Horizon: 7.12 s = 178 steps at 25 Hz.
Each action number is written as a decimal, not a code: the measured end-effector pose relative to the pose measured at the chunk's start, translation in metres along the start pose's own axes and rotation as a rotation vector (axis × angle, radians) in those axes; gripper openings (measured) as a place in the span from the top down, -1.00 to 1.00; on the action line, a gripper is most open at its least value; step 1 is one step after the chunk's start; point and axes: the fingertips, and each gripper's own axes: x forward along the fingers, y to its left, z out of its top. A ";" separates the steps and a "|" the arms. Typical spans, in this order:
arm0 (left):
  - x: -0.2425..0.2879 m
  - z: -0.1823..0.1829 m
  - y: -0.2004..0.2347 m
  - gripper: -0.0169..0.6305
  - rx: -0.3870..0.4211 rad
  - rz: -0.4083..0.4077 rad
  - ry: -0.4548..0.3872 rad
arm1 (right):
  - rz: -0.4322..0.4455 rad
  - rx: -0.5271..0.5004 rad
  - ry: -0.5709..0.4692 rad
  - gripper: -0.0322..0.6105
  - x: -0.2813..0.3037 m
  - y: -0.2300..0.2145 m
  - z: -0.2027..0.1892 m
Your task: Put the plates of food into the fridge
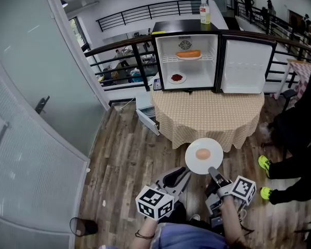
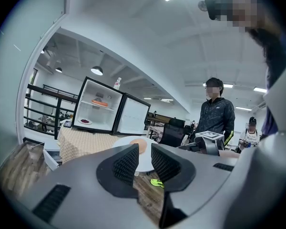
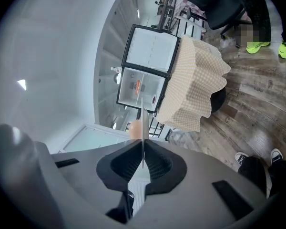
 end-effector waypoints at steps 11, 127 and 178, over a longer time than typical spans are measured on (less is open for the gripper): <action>0.031 0.010 0.039 0.67 -0.026 -0.014 0.014 | -0.035 0.026 -0.010 0.82 0.038 -0.008 0.025; 0.386 0.144 0.406 0.67 -0.027 -0.257 0.165 | -0.375 0.188 -0.260 0.82 0.511 -0.117 0.365; 0.391 0.149 0.439 0.67 -0.070 -0.179 0.146 | -0.784 -0.701 -0.116 0.13 0.572 -0.126 0.422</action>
